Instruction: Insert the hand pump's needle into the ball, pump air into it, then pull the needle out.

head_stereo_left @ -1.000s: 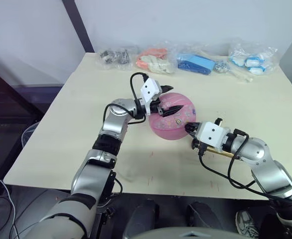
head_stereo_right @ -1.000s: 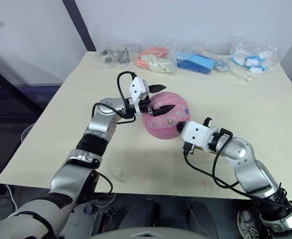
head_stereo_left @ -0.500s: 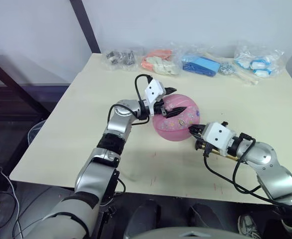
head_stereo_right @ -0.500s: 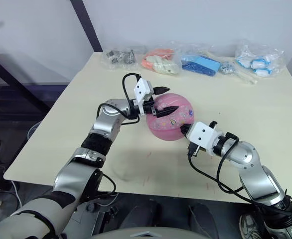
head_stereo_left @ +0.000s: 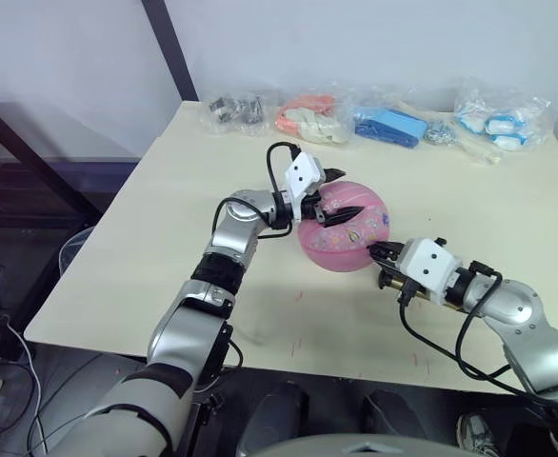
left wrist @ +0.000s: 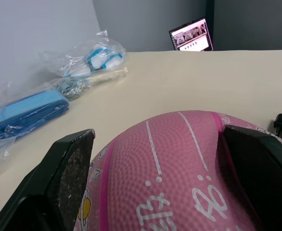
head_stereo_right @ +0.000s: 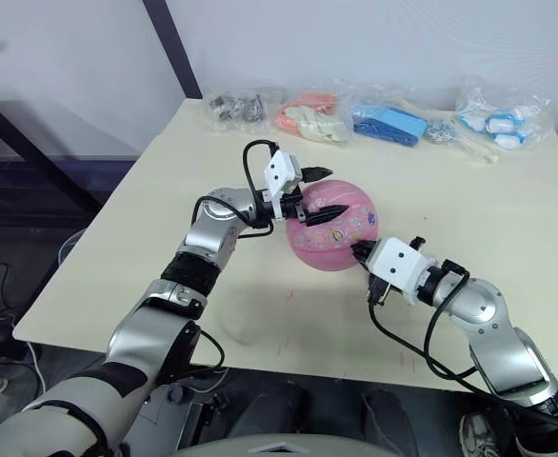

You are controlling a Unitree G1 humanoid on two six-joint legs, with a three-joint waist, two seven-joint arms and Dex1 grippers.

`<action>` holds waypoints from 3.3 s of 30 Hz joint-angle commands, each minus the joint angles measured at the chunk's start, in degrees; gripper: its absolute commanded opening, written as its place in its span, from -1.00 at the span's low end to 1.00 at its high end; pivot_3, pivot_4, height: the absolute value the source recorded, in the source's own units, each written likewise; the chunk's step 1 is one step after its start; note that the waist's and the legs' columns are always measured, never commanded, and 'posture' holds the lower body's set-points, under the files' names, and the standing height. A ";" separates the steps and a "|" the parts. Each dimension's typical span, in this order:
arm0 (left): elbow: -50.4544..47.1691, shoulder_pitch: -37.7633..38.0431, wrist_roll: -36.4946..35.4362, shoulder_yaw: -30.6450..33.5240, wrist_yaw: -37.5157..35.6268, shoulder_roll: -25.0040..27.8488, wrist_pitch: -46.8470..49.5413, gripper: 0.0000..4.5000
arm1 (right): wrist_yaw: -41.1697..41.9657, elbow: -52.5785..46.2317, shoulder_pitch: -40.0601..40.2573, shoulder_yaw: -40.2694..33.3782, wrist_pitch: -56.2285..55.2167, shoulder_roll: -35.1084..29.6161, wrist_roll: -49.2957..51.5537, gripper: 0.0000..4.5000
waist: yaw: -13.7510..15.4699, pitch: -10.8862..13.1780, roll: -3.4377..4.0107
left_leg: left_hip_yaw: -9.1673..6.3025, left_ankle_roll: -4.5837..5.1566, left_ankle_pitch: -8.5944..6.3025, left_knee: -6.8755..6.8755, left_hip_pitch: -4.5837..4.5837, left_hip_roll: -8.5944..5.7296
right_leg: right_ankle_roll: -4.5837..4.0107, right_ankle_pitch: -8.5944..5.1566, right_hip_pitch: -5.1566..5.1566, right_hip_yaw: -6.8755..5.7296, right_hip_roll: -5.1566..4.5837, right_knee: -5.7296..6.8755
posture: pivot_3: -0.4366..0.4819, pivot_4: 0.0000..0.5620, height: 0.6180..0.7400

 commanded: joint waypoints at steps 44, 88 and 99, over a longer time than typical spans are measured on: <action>13.97 5.97 6.16 -1.89 4.18 2.51 2.78 1.00 | 0.22 -5.29 5.88 -12.46 -3.08 -5.70 2.39 -0.84 | -2.93 -0.70 -0.73 | -0.22 0.25 -0.22 -1.11 2.29 0.05 | 0.16 -0.69 1.55 0.45 0.03 -0.10 | -0.05 -0.47 1.00; -10.55 -2.82 -11.54 10.37 -14.94 4.49 9.41 1.00 | -11.70 11.41 0.88 -16.13 5.53 9.79 9.42 -0.84 | -3.08 1.25 -0.87 | -0.30 -0.24 0.11 -1.14 -0.36 -0.07 | -0.37 -0.46 -1.24 0.51 0.09 0.16 | -0.05 -0.47 1.00; -22.15 -2.05 -17.95 11.42 -25.17 13.02 17.82 1.00 | -16.16 17.62 -3.43 -19.05 9.50 12.85 11.27 -0.84 | -3.30 1.43 -0.90 | -0.27 -0.24 0.11 -1.14 -0.42 -0.07 | -0.38 -0.46 -1.34 0.54 0.08 0.20 | -0.05 -0.47 1.00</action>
